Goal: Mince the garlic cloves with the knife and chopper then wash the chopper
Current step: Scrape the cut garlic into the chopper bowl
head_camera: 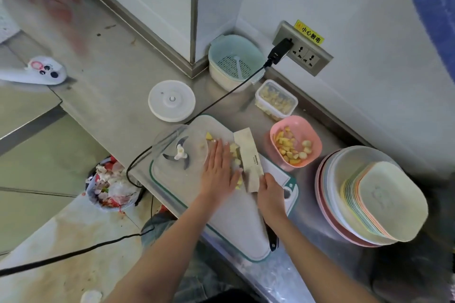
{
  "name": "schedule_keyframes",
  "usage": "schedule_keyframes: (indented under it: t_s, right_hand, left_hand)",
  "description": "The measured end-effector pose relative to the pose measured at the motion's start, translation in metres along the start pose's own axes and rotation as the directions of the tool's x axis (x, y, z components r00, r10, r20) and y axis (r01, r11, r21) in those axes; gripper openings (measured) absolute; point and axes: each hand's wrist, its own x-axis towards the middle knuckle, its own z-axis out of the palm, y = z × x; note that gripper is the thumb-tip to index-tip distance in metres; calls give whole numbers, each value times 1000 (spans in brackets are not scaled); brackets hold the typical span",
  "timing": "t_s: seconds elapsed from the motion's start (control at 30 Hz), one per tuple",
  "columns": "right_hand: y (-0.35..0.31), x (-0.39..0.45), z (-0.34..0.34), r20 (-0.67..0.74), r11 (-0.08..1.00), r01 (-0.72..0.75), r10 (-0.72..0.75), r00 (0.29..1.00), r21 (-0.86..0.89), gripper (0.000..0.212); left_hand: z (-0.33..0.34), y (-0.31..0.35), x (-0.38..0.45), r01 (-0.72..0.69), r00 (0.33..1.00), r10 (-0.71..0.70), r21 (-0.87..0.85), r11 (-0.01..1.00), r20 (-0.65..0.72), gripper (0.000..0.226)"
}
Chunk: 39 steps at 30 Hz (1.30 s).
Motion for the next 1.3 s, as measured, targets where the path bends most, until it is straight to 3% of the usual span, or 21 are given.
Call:
schedule_keyframes:
  t_s: [0.3, 0.5, 0.77, 1.13, 1.3]
  right_hand:
    - [-7, -23, 26, 21, 1000, 10, -10, 1000, 24, 31]
    - [-8, -23, 26, -3, 990, 4, -3, 1000, 143, 34]
    - [-25, -25, 9, -70, 965, 66, -49, 996, 253, 37]
    - [-99, -52, 38, 69, 911, 181, -221, 973, 371, 30]
    - [-116, -55, 60, 65, 907, 173, -213, 975, 383, 27]
  left_hand:
    - [7, 4, 2, -37, 996, 36, -6, 999, -87, 61]
    - [8, 1, 2, -123, 986, 123, 6, 992, -111, 55]
    - [-33, 23, 10, -217, 954, 217, 24, 976, -206, 57]
    - [-101, -29, -13, -133, 904, 141, 46, 990, -404, 61]
    - [-104, -49, -13, -56, 914, 76, 60, 997, -399, 63]
